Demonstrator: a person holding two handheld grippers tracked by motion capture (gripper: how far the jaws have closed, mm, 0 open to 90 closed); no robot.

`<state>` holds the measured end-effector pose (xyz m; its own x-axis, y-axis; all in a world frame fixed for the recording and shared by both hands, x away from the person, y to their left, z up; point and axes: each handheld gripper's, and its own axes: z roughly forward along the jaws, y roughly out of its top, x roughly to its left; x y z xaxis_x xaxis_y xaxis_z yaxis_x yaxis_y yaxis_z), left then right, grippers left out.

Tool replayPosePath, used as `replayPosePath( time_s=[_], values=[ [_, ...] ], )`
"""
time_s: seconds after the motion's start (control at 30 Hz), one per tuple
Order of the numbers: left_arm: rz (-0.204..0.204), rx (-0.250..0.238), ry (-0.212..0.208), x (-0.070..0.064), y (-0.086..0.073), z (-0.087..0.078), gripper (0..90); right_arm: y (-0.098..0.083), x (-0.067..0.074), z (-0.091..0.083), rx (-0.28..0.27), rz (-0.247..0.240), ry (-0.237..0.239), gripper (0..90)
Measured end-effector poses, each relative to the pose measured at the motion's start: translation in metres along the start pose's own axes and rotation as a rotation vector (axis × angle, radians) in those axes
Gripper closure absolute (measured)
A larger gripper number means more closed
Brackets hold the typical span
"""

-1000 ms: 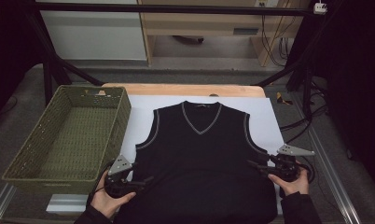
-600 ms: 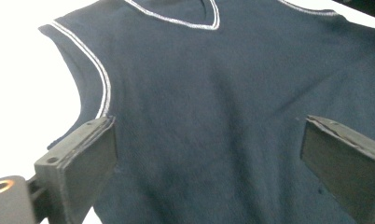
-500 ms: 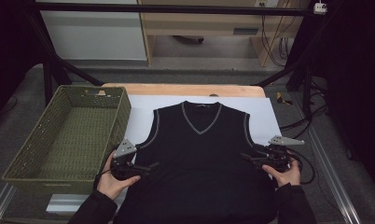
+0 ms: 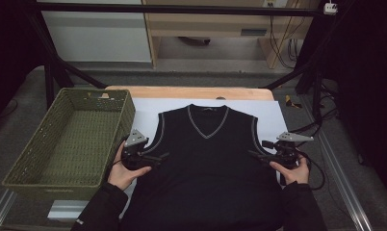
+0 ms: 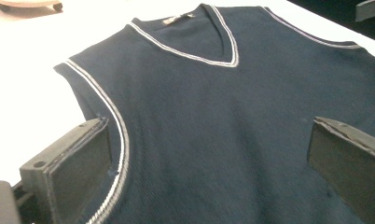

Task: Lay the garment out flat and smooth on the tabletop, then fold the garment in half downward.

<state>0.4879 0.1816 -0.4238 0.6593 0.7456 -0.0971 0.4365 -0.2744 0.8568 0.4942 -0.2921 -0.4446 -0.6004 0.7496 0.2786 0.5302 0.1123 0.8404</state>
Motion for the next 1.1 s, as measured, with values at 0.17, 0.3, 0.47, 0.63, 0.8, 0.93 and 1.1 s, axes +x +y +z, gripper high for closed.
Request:
replayPosePath(
  time_s=[0.17,0.3,0.47,0.63,0.8,0.93,1.1],
  values=[
    [-0.020,0.007,0.014,0.008,0.006,0.009,0.0,0.004,-0.005,0.002,-0.002,0.008,-0.003,9.9],
    [-0.021,0.019,0.030,0.014,0.010,0.016,0.0,0.008,-0.009,0.006,0.002,0.013,-0.006,9.3],
    [-0.043,0.014,0.046,0.024,0.015,0.023,0.0,0.013,-0.014,0.009,0.008,0.016,-0.012,9.3],
    [-0.056,0.013,0.070,0.033,0.017,0.027,0.0,0.018,-0.022,0.013,0.004,0.020,-0.033,9.1],
    [-0.076,0.025,0.103,0.044,0.017,0.033,0.2,0.021,-0.030,0.017,0.015,0.030,-0.054,8.4],
    [-0.076,0.056,0.125,0.048,0.017,0.039,1.0,0.022,-0.038,0.020,0.022,0.032,-0.064,14.1],
    [-0.075,0.078,0.151,0.054,0.014,0.048,5.1,0.021,-0.047,0.026,0.053,0.030,-0.104,12.3]
  ],
)
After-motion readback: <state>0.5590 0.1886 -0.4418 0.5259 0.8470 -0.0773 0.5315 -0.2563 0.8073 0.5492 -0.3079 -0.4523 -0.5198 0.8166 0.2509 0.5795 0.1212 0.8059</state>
